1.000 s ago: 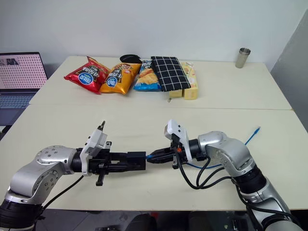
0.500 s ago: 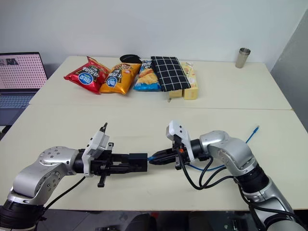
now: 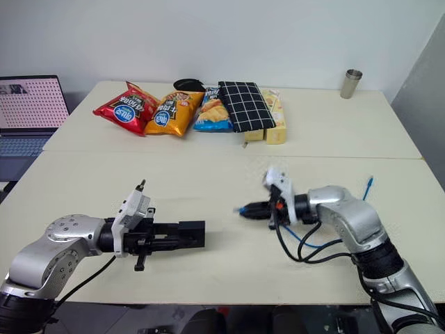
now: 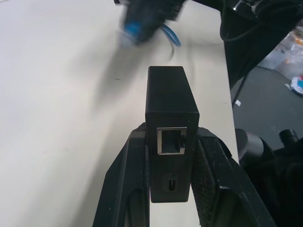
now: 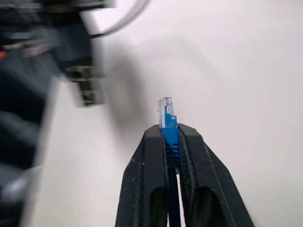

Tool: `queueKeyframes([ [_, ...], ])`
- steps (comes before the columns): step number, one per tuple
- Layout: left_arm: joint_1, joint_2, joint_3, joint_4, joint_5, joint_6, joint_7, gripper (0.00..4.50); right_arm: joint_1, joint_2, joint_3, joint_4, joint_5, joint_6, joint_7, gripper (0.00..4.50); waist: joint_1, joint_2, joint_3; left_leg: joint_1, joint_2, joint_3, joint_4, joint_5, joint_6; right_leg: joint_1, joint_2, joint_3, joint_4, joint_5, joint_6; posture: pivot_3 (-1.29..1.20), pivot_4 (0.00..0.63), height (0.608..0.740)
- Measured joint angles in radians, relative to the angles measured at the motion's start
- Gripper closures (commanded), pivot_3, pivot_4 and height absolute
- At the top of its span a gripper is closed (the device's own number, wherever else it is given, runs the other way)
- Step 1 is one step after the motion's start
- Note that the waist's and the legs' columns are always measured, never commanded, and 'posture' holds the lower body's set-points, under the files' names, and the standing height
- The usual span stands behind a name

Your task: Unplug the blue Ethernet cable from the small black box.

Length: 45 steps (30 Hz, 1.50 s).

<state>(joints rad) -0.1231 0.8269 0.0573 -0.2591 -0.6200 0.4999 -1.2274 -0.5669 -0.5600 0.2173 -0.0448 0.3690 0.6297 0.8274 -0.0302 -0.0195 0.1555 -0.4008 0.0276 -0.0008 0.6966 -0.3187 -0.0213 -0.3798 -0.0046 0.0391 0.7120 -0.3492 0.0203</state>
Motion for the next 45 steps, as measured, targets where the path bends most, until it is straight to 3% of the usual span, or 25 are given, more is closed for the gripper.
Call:
queueKeyframes([
  [2, 0.006, -0.001, 0.001, 0.0, 0.0, 0.002, 0.012, 3.72, 0.001, 0.0, -0.012, 0.056, -0.051, -0.041, -0.051, 4.48, -0.001, 0.0, 0.0, 0.0, 0.0, 0.001, -0.001, 0.001, -0.001, -0.001, 0.0, 0.0, 0.0, 0.0, 0.0, 0.0, 0.15, 0.74],
  [5, 0.002, -0.032, 0.0, -0.004, 0.003, 0.002, 0.053, 3.72, -0.021, 0.032, -0.007, 0.219, -0.212, -0.153, -0.238, 4.48, -0.003, 0.0, 0.0, 0.0, 0.001, 0.002, -0.001, 0.001, -0.001, -0.002, 0.0, 0.001, 0.001, 0.0, 0.0, 0.0, 0.15, 0.74],
  [7, -0.006, -0.035, -0.001, -0.001, 0.012, 0.005, 0.076, 3.72, -0.023, 0.049, -0.014, 0.295, -0.261, -0.162, -0.302, 3.77, -0.003, 0.001, 0.0, 0.0, 0.001, 0.002, -0.001, 0.001, -0.001, -0.002, 0.0, 0.001, 0.001, 0.0, 0.0, 0.0, 0.15, 0.74],
  [8, -0.012, -0.038, -0.001, 0.0, 0.015, 0.008, 0.084, 3.72, -0.023, 0.059, -0.019, 0.309, -0.269, -0.165, -0.311, 3.7, -0.003, 0.001, 0.0, 0.0, 0.001, 0.002, -0.001, 0.001, -0.001, -0.002, 0.0, 0.001, 0.001, 0.0, 0.0, 0.0, 0.15, 0.74],
  [13, -0.056, -0.05, -0.005, 0.025, 0.04, 0.02, 0.129, 3.72, -0.033, 0.088, -0.042, 0.329, -0.275, -0.178, -0.321, 2.47, -0.003, 0.001, 0.0, 0.0, 0.001, 0.002, -0.001, 0.001, -0.001, -0.002, 0.0, 0.001, 0.001, 0.0, 0.0, 0.0, 0.15, 0.74],
  [20, -0.139, -0.177, -0.003, 0.145, 0.157, -0.044, 0.329, 3.72, 0.033, 0.007, -0.054, 0.083, -0.171, -0.148, -0.107, 0.82, 0.004, 0.001, 0.001, -0.001, 0.0, 0.002, 0.0, 0.001, -0.001, -0.001, 0.0, 0.001, 0.001, 0.0, 0.0, 0.0, 0.15, 0.74],
  [25, -0.235, -0.283, 0.014, 0.305, 0.255, -0.166, 0.494, 3.72, 0.05, -0.011, -0.079, -0.155, -0.024, -0.056, 0.01, 0.82, 0.0, 0.001, 0.0, -0.001, 0.0, 0.002, 0.0, 0.001, -0.001, -0.001, 0.0, 0.001, 0.001, 0.0, 0.0, 0.0, 0.15, 0.74],
  [33, -0.328, -0.378, 0.028, 0.609, 0.397, -0.411, 0.663, 3.72, 0.04, 0.04, -0.038, -0.252, 0.009, 0.039, -0.004, 0.82, 0.001, 0.0, 0.0, -0.001, 0.0, 0.001, 0.001, 0.001, -0.001, -0.001, 0.0, 0.0, 0.001, 0.0, 0.0, 0.0, 0.15, 0.74],
  [37, -0.335, -0.407, 0.027, 0.693, 0.407, -0.461, 0.67, 2.81, 0.039, 0.055, -0.027, -0.258, 0.007, 0.055, -0.013, 0.8, 0.001, 0.0, 0.0, -0.001, 0.0, 0.002, 0.001, 0.001, -0.001, -0.002, 0.0, 0.0, 0.001, 0.0, 0.0, 0.0, 0.15, 0.74],
  [45, -0.266, -0.402, 0.043, 0.657, 0.389, -0.448, 0.647, 1.09, 0.041, 0.058, -0.027, -0.276, 0.007, 0.083, -0.034, 0.8, 0.0, 0.0, 0.0, -0.001, 0.0, 0.001, 0.0, 0.001, -0.001, -0.002, 0.0, 0.0, 0.001, 0.0, 0.0, 0.0, 0.15, 0.74],
])
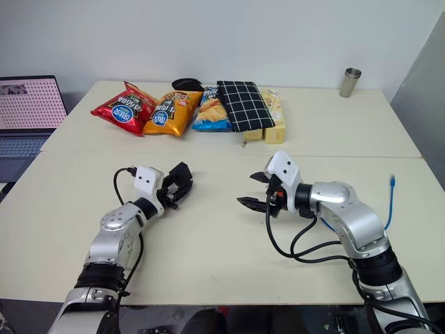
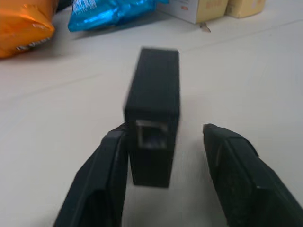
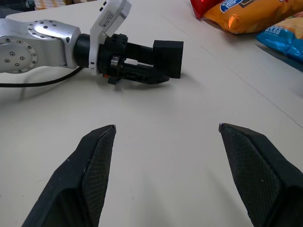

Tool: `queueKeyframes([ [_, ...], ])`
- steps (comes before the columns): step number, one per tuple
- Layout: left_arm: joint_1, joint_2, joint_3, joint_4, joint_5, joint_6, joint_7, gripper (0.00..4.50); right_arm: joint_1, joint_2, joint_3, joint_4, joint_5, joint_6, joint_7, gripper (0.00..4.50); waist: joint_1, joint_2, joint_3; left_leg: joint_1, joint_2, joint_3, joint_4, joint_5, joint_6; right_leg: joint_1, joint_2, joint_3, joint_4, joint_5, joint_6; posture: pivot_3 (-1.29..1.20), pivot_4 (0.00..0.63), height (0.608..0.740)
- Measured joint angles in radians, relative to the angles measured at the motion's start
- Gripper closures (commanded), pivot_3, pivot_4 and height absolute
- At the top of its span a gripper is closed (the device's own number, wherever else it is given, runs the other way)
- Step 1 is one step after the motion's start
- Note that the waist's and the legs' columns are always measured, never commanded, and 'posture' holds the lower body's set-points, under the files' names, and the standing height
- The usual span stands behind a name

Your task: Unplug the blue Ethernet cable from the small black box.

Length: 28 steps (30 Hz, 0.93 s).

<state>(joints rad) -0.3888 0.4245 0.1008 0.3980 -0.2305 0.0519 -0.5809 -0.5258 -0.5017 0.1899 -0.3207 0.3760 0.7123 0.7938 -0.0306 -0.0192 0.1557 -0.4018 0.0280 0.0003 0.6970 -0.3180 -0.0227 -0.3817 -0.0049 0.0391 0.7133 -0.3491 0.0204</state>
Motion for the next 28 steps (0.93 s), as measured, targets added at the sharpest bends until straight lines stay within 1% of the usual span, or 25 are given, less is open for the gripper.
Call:
queueKeyframes([
  [2, 0.026, 0.013, 0.008, -0.034, -0.005, 0.018, 0.0, 0.71, 0.002, 0.004, 0.0, -0.008, 0.001, 0.003, -0.008, 0.8, 0.0, 0.0, 0.0, 0.0, 0.0, 0.0, 0.0, 0.0, 0.0, 0.0, 0.0, 0.0, 0.0, 0.0, 0.0, 0.0, 0.15, 0.74],
  [8, 0.152, 0.071, 0.022, -0.206, -0.007, 0.113, 0.002, 0.71, 0.032, 0.006, -0.002, -0.026, 0.001, 0.021, -0.022, 0.8, 0.0, 0.0, 0.0, 0.0, 0.0, -0.001, 0.0, 0.0, 0.0, 0.0, 0.0, 0.0, 0.0, 0.0, 0.0, 0.0, 0.15, 0.74],
  [10, 0.202, 0.111, 0.025, -0.301, -0.008, 0.173, -0.002, 0.71, 0.067, -0.002, -0.015, -0.043, 0.005, 0.03, -0.032, 0.8, 0.001, 0.0, 0.0, 0.0, 0.0, -0.001, 0.0, 0.0, 0.0, 0.001, 0.0, 0.0, -0.001, 0.0, 0.0, 0.0, 0.15, 0.74],
  [13, 0.272, 0.199, 0.043, -0.447, -0.025, 0.276, -0.03, 0.71, 0.128, -0.048, -0.068, -0.059, 0.024, 0.042, -0.033, 0.8, 0.002, 0.0, 0.0, 0.0, 0.0, -0.001, -0.001, 0.0, 0.0, 0.001, 0.0, 0.0, -0.001, 0.0, 0.0, 0.0, 0.15, 0.74],
  [18, 0.29, 0.313, 0.091, -0.558, -0.091, 0.378, -0.122, 0.71, 0.169, -0.128, -0.156, -0.072, 0.052, 0.043, -0.016, 0.8, 0.001, 0.0, 0.0, 0.001, 0.0, -0.001, -0.001, 0.0, 0.0, 0.002, 0.0, 0.0, -0.001, 0.0, 0.0, 0.0, 0.15, 0.74],
  [21, 0.292, 0.414, 0.125, -0.581, -0.128, 0.412, -0.21, 0.71, 0.193, -0.203, -0.211, -0.069, 0.08, 0.043, 0.023, 0.8, 0.001, 0.0, 0.0, 0.001, 0.0, 0.0, -0.001, 0.0, 0.0, 0.002, 0.0, 0.0, -0.002, 0.0, 0.0, 0.0, 0.15, 0.74],
  [23, 0.28, 0.459, 0.142, -0.588, -0.15, 0.429, -0.258, 0.71, 0.193, -0.235, -0.243, -0.065, 0.092, 0.043, 0.044, 0.8, 0.001, 0.001, 0.0, 0.001, 0.0, 0.0, -0.001, 0.0, 0.001, 0.002, 0.0, 0.0, -0.002, 0.0, 0.0, 0.0, 0.15, 0.74],
  [28, 0.25, 0.497, 0.144, -0.592, -0.198, 0.452, -0.337, 0.71, 0.193, -0.269, -0.271, -0.045, 0.118, 0.041, 0.075, 0.8, 0.001, 0.001, 0.0, 0.001, 0.0, 0.0, -0.001, -0.001, 0.002, 0.002, 0.0, 0.001, -0.002, 0.0, 0.0, 0.0, 0.15, 0.74],
])
